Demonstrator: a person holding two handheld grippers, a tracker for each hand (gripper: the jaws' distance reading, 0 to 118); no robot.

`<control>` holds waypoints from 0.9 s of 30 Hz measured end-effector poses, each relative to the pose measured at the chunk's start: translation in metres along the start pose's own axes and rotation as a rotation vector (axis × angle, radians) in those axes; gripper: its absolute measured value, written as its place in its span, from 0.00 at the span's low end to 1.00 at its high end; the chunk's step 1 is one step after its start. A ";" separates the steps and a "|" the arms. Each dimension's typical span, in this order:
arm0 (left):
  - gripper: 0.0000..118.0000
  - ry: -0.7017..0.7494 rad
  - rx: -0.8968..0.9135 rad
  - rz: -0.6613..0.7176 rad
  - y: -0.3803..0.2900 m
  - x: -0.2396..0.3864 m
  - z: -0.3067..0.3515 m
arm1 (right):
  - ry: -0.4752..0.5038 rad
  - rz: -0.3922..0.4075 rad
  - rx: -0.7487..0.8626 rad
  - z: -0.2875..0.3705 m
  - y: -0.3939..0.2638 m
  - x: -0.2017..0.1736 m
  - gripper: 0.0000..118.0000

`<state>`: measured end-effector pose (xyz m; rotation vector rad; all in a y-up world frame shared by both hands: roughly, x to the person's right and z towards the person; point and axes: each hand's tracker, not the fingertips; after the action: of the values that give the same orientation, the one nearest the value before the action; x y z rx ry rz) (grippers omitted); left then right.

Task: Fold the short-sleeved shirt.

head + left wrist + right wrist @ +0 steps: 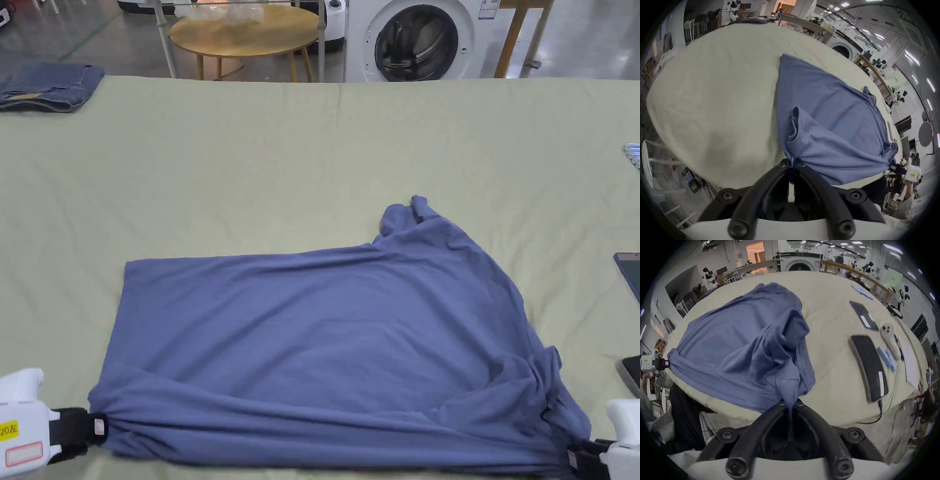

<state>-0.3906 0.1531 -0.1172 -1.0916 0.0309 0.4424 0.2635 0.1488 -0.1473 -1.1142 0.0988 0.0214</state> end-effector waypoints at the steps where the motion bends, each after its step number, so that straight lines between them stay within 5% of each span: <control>1: 0.00 -0.007 -0.010 0.017 -0.006 -0.004 -0.005 | 0.000 -0.010 -0.017 -0.005 -0.004 0.000 0.02; 3: 0.00 -0.013 -0.004 0.031 -0.011 -0.010 -0.016 | 0.005 -0.026 -0.014 -0.016 -0.009 0.000 0.03; 5: 0.07 -0.015 -0.006 0.025 -0.010 -0.011 -0.021 | -0.008 -0.035 0.017 -0.022 -0.011 0.002 0.26; 6: 0.30 -0.011 -0.008 0.019 -0.009 -0.010 -0.019 | -0.004 -0.025 0.015 -0.023 -0.009 0.000 0.59; 7: 0.60 -0.013 0.001 0.018 -0.007 0.005 -0.005 | -0.007 -0.014 0.004 -0.022 -0.007 0.000 0.81; 11: 0.94 0.005 0.100 -0.049 0.005 0.014 0.018 | 0.018 -0.137 0.069 0.018 0.005 0.008 0.91; 15: 0.94 0.005 0.273 -0.203 0.031 0.049 0.060 | 0.087 -0.191 0.231 0.068 0.044 -0.002 0.91; 17: 0.82 -0.116 0.346 -0.258 0.041 0.067 0.078 | 0.161 -0.133 0.329 0.084 0.068 -0.014 0.82; 18: 0.49 -0.170 0.386 -0.256 0.045 0.073 0.083 | 0.158 -0.098 0.372 0.089 0.081 -0.023 0.48; 19: 0.05 -0.213 0.427 -0.252 0.051 0.079 0.086 | 0.156 -0.073 0.400 0.090 0.089 -0.030 0.00; 22: 0.00 -0.183 0.387 -0.274 0.058 0.096 0.080 | 0.113 -0.002 0.413 0.080 0.118 -0.038 0.00; 24: 0.00 -0.181 0.410 -0.272 0.056 0.103 0.076 | 0.168 -0.058 0.406 0.073 0.130 -0.035 0.00; 27: 0.00 -0.180 0.389 -0.269 0.062 0.100 0.068 | 0.161 -0.039 0.395 0.063 0.139 -0.040 0.00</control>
<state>-0.3347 0.2689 -0.1612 -0.6585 -0.1802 0.2752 0.2192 0.2675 -0.2403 -0.7217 0.2158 -0.1192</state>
